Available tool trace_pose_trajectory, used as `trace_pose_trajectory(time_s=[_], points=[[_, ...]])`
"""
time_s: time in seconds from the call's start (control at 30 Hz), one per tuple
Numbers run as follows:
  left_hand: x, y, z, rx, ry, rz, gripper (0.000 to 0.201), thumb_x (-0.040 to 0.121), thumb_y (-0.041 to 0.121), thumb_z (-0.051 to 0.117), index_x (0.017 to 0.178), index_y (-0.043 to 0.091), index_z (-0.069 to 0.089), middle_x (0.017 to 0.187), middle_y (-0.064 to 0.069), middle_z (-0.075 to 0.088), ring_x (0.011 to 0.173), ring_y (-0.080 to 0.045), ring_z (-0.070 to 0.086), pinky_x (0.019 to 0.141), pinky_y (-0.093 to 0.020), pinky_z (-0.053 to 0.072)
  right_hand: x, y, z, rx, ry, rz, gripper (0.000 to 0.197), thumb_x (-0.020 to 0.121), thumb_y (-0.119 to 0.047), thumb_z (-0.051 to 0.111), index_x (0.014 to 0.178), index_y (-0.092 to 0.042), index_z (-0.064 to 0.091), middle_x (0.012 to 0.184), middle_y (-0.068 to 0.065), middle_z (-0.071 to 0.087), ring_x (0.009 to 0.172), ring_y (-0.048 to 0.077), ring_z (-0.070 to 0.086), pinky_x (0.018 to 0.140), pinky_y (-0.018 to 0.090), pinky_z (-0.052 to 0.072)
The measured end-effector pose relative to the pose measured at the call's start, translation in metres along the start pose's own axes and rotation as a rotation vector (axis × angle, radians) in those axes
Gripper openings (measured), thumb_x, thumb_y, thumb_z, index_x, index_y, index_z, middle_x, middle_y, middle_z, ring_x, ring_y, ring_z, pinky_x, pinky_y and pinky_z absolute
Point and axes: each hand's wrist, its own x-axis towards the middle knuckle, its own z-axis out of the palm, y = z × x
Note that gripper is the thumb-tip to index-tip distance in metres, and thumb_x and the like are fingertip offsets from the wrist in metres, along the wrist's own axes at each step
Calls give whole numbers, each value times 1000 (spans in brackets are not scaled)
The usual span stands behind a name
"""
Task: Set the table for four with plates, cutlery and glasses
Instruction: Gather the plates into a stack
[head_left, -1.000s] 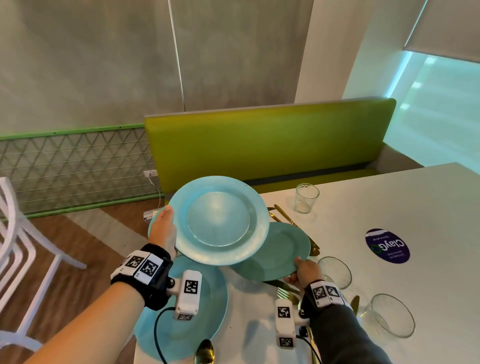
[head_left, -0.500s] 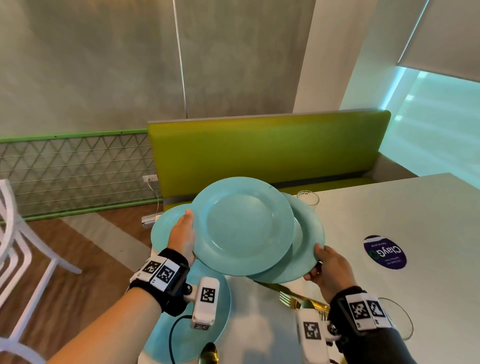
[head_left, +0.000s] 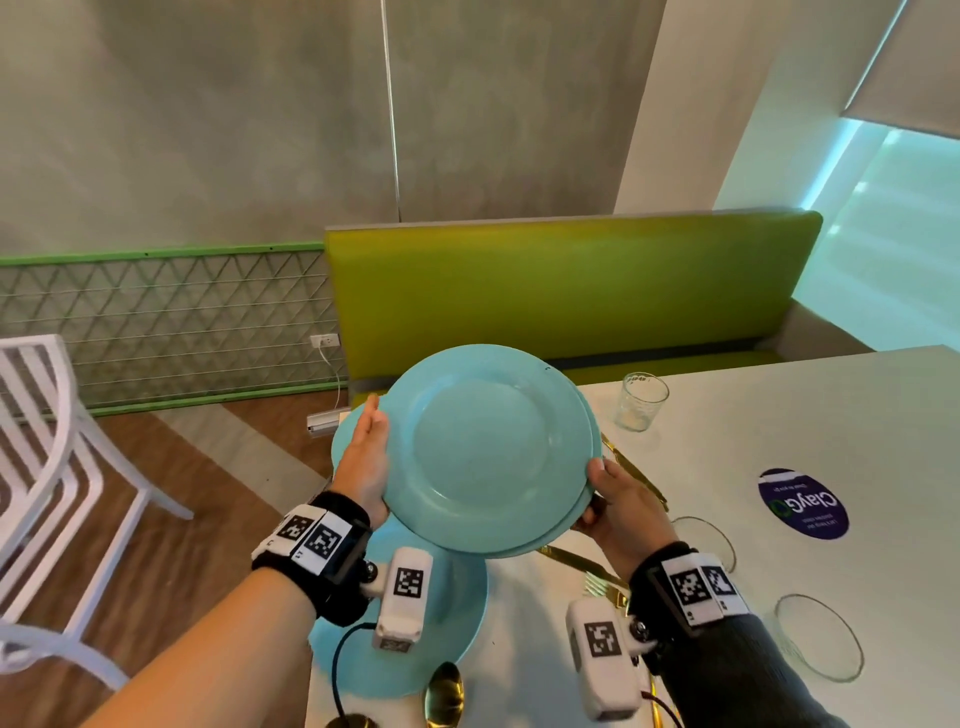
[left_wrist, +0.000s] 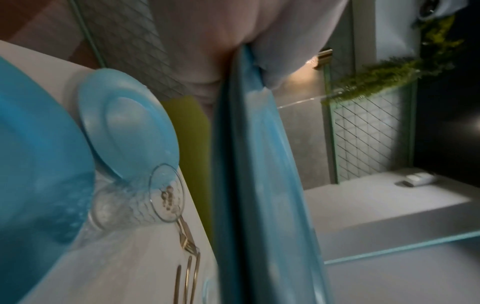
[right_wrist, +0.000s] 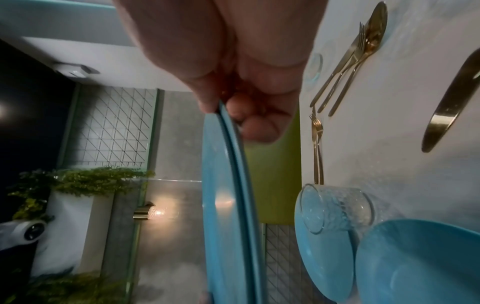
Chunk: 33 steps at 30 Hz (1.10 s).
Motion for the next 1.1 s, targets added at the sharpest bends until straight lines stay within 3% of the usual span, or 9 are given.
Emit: trace_pose_trajectory(time_s=[0.1, 0.17, 0.3, 0.43, 0.6, 0.67, 0.83, 0.97, 1.1], points=[[6, 0, -23, -24, 40, -9, 38, 101, 29, 33, 138, 21, 40, 132, 0, 51, 104, -23, 56, 84, -40, 50, 3, 7, 13, -86, -50, 28, 35, 102, -27, 32, 98, -8, 61, 68, 8, 51, 54, 16, 45, 58, 32, 51], [10, -2, -41, 23, 136, -5, 31, 100, 30, 37, 123, 14, 51, 115, -11, 64, 88, -28, 62, 73, -38, 52, 10, 21, 20, -218, -53, 90, 38, 101, -33, 32, 92, -8, 60, 65, 7, 50, 53, 17, 45, 57, 31, 48], [18, -6, -84, 60, 268, -10, 25, 97, 28, 38, 99, 17, 60, 116, -17, 63, 96, -33, 60, 90, -54, 46, 32, 76, 26, -673, -67, 322, 31, 100, -36, 36, 97, -10, 53, 72, 5, 52, 54, 18, 49, 52, 27, 44], [34, -23, -139, 21, 357, -32, 37, 93, 32, 42, 124, 16, 54, 126, -20, 60, 111, -41, 59, 84, -57, 50, 54, 134, 24, -991, -156, 450, 18, 94, -29, 50, 82, -15, 50, 64, -1, 52, 52, 11, 52, 47, 20, 44], [19, -13, -158, -48, 399, 2, 29, 93, 23, 36, 103, 16, 62, 101, -15, 66, 78, -29, 67, 62, -38, 57, 67, 150, 32, -1009, -182, 447, 18, 91, -24, 55, 74, -18, 52, 65, -2, 54, 55, 11, 53, 47, 17, 47], [19, -15, -166, -52, 441, -1, 32, 92, 30, 38, 115, 19, 57, 117, -16, 62, 98, -36, 64, 73, -45, 55, 68, 152, 34, -1028, -170, 426, 19, 89, -20, 57, 70, -19, 52, 64, 2, 57, 56, 16, 55, 56, 26, 50], [18, -15, -172, -94, 452, -4, 34, 88, 37, 39, 115, 26, 56, 126, -15, 59, 111, -39, 58, 85, -54, 50, 62, 145, 37, -824, -145, 383, 6, 92, -12, 52, 88, -13, 47, 83, 15, 61, 51, 22, 57, 34, 21, 43], [15, -9, -162, -152, 375, 27, 27, 96, 31, 34, 96, 26, 60, 108, -10, 63, 81, -25, 66, 65, -37, 56, 59, 126, 41, -710, -183, 279, 11, 95, -12, 48, 85, -16, 46, 91, 16, 59, 70, 32, 61, 52, 36, 55], [15, -5, -155, -223, 336, 47, 24, 95, 34, 37, 104, 25, 58, 111, -8, 63, 86, -26, 62, 64, -37, 54, 54, 92, 37, -672, -113, 132, 21, 95, -11, 48, 78, -22, 47, 89, 12, 62, 79, 31, 60, 61, 39, 55]])
